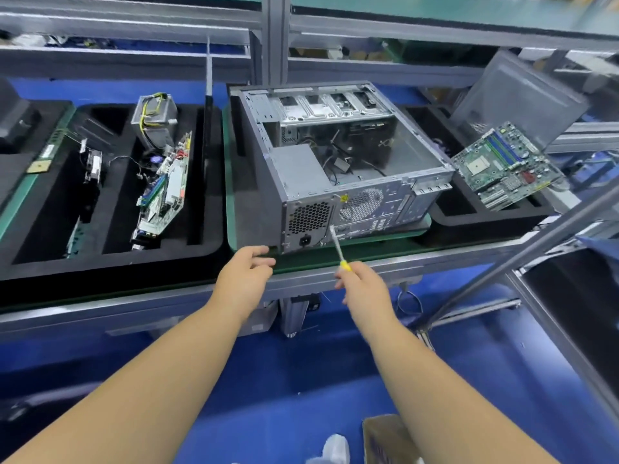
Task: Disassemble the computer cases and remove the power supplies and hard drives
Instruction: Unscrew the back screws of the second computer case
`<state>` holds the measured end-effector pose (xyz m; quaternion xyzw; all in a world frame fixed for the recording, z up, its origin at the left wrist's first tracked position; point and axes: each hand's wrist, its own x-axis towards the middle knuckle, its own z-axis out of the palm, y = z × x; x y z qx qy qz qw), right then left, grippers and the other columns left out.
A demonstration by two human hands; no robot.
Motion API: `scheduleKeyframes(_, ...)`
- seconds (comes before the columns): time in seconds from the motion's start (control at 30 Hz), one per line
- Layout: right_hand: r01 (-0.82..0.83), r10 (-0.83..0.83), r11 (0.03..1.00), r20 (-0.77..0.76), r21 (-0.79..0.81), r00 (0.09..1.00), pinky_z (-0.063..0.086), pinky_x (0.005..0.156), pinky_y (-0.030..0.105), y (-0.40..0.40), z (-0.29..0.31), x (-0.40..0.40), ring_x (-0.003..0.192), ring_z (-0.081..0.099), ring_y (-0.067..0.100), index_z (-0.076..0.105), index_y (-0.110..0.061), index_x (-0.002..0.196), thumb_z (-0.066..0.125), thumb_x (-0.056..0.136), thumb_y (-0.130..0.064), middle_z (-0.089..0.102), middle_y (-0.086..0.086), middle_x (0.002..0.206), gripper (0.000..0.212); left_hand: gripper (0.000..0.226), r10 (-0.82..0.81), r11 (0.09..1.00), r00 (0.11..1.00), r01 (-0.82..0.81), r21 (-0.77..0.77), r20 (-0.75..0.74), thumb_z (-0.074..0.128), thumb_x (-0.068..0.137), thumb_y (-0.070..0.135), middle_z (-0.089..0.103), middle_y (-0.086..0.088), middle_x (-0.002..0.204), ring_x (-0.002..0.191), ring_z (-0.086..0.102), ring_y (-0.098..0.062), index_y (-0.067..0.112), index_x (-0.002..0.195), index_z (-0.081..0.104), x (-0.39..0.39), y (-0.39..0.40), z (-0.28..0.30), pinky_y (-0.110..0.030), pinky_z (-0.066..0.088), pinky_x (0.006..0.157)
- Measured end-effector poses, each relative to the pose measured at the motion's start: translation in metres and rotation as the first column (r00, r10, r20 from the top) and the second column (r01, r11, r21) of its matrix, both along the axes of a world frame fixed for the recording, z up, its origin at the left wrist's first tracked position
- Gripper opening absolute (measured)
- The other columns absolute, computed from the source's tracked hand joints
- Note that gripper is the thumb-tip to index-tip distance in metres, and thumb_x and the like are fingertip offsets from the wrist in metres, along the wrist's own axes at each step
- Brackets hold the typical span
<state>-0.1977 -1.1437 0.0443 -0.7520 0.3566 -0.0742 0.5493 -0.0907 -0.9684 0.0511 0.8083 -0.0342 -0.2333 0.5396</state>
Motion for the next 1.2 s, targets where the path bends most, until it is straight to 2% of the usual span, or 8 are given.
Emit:
scheduleKeyframes(0.07,-0.033,0.037,0.997,-0.049,0.074,0.998,0.043,0.066,0.033,0.012,-0.012,0.003,0.064,0.050,0.017,0.065,-0.018,0.086,0.052,0.097,-0.028,0.064,-0.003,0.077,0.020,0.030,0.067,0.997,0.993,-0.069,-0.018,-0.096,0.054,0.095,0.013,0.068,0.004,0.116,0.107,0.062,-0.012,0.024,0.122,0.060,0.000,-0.003,-0.004,-0.032,0.049,0.097)
scheduleKeyframes(0.13,-0.077,0.088,0.991,-0.098,0.110,0.991,0.043,0.066,0.033,0.021,-0.023,0.008,0.064,0.051,0.016,0.066,-0.017,0.088,0.051,0.097,-0.029,0.064,-0.003,0.075,0.021,0.023,0.130,0.985,0.970,-0.150,-0.084,-0.205,0.052,0.098,0.009,0.068,-0.004,0.117,0.107,0.063,-0.016,0.016,0.116,0.063,0.000,-0.010,-0.007,-0.032,0.049,0.098)
scheduleKeyframes(0.23,-0.111,0.132,0.982,-0.131,0.154,0.983,0.044,0.068,0.033,0.027,-0.030,0.016,0.066,0.053,0.015,0.065,-0.018,0.090,0.050,0.098,-0.031,0.064,-0.005,0.071,0.022,0.031,0.125,0.951,0.906,-0.226,-0.212,-0.405,0.043,0.103,0.005,0.063,-0.011,0.128,0.116,0.061,-0.022,0.004,0.130,0.056,0.000,-0.022,-0.006,-0.027,0.047,0.095)
scheduleKeyframes(0.37,-0.136,0.162,0.972,-0.128,0.191,0.978,0.044,0.069,0.034,0.028,-0.035,0.025,0.064,0.052,0.014,0.067,-0.018,0.090,0.049,0.099,-0.032,0.061,-0.008,0.063,0.023,0.034,0.102,0.908,0.842,-0.297,-0.296,-0.530,0.043,0.104,0.013,0.060,-0.012,0.134,0.122,0.057,-0.022,0.005,0.137,0.052,0.002,-0.038,-0.008,-0.031,0.045,0.102)
scheduleKeyframes(0.43,-0.149,0.177,0.968,-0.132,0.200,0.975,0.045,0.070,0.035,0.028,-0.036,0.026,0.066,0.053,0.014,0.066,-0.018,0.091,0.049,0.100,-0.033,0.059,-0.008,0.064,0.025,0.035,0.107,0.898,0.829,-0.317,-0.304,-0.549,0.043,0.104,0.013,0.060,-0.009,0.133,0.123,0.057,-0.022,0.006,0.137,0.052,0.003,-0.045,-0.008,-0.032,0.045,0.103)
scheduleKeyframes(0.67,-0.152,0.179,0.963,-0.111,0.221,0.977,0.045,0.069,0.034,0.027,-0.032,0.029,0.066,0.052,0.014,0.067,-0.021,0.090,0.048,0.101,-0.031,0.059,-0.005,0.068,0.024,0.017,0.193,0.887,0.821,-0.379,-0.262,-0.537,0.055,0.099,0.011,0.070,0.000,0.100,0.097,0.066,-0.014,0.013,0.114,0.063,0.011,-0.054,-0.012,-0.024,0.052,0.083)
scheduleKeyframes(0.87,-0.136,0.168,0.955,-0.102,0.263,0.981,0.043,0.066,0.030,0.030,-0.029,0.028,0.063,0.049,0.012,0.068,-0.022,0.089,0.049,0.100,-0.029,0.056,-0.007,0.063,0.023,0.015,0.266,0.882,0.807,-0.424,-0.206,-0.527,0.061,0.096,0.008,0.072,-0.005,0.102,0.088,0.068,-0.011,0.013,0.109,0.066,0.014,-0.058,-0.012,-0.022,0.054,0.073)
scheduleKeyframes(1.2,-0.122,0.157,0.951,-0.102,0.285,0.982,0.042,0.065,0.029,0.033,-0.028,0.029,0.063,0.047,0.012,0.069,-0.021,0.091,0.048,0.100,-0.029,0.055,-0.007,0.064,0.024,0.015,0.293,0.874,0.798,-0.446,-0.190,-0.527,0.061,0.095,0.007,0.070,-0.008,0.100,0.077,0.064,-0.011,0.010,0.109,0.066,0.017,-0.061,-0.012,-0.021,0.052,0.071)
